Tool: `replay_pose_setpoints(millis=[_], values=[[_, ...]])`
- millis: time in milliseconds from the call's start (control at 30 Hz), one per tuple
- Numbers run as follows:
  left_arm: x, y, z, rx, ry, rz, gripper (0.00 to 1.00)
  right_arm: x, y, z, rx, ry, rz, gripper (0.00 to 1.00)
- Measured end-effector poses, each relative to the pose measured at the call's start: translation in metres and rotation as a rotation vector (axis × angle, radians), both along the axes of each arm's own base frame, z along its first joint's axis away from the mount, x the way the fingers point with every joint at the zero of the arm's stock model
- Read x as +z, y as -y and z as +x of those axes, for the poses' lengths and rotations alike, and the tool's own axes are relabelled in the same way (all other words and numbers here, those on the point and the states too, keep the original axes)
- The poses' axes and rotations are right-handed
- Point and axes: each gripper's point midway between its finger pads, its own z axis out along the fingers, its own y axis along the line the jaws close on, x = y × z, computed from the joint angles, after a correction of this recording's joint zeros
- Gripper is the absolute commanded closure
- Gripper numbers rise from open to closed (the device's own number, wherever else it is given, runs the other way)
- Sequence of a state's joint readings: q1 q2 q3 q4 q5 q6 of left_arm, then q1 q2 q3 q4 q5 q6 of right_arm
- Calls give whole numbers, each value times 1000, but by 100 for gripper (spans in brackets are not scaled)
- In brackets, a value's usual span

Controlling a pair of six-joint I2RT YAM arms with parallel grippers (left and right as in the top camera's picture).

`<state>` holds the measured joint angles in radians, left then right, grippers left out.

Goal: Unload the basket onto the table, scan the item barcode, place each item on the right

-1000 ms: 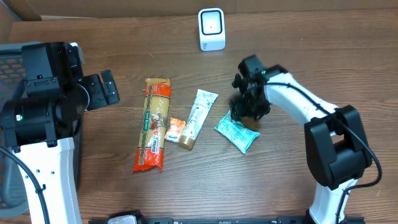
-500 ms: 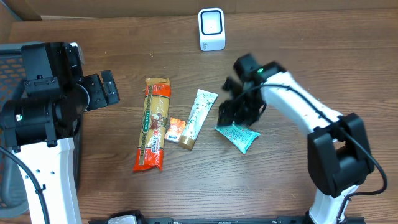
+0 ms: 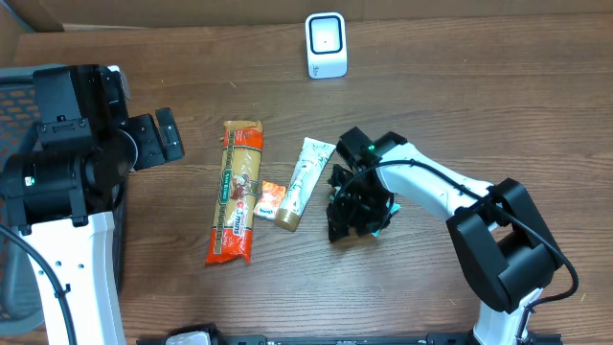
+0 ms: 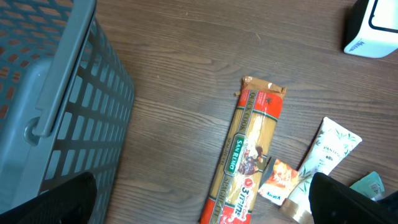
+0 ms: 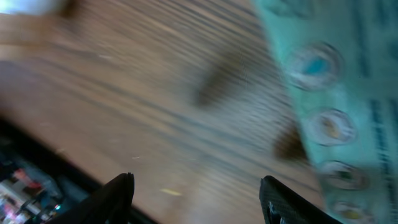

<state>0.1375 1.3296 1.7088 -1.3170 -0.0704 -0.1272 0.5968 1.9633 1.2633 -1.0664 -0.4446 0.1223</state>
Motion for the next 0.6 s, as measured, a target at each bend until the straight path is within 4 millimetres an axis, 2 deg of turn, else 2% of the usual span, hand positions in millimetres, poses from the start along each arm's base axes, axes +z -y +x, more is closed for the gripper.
replay_pose_setpoints(millis=[100,167,467,600], values=[[0,0,0,0,0,0,0,-11,15,-5,-29,-17,-57,33],[0,0,0,0,0,0,1,-11,23,-1,-65,-15,-85,33],[0,0,0,0,0,0,0,-14,73,53,-293,70,-143,34],[0,0,0,0,0,0,0,-13,90,65,-330,83,-135,36]])
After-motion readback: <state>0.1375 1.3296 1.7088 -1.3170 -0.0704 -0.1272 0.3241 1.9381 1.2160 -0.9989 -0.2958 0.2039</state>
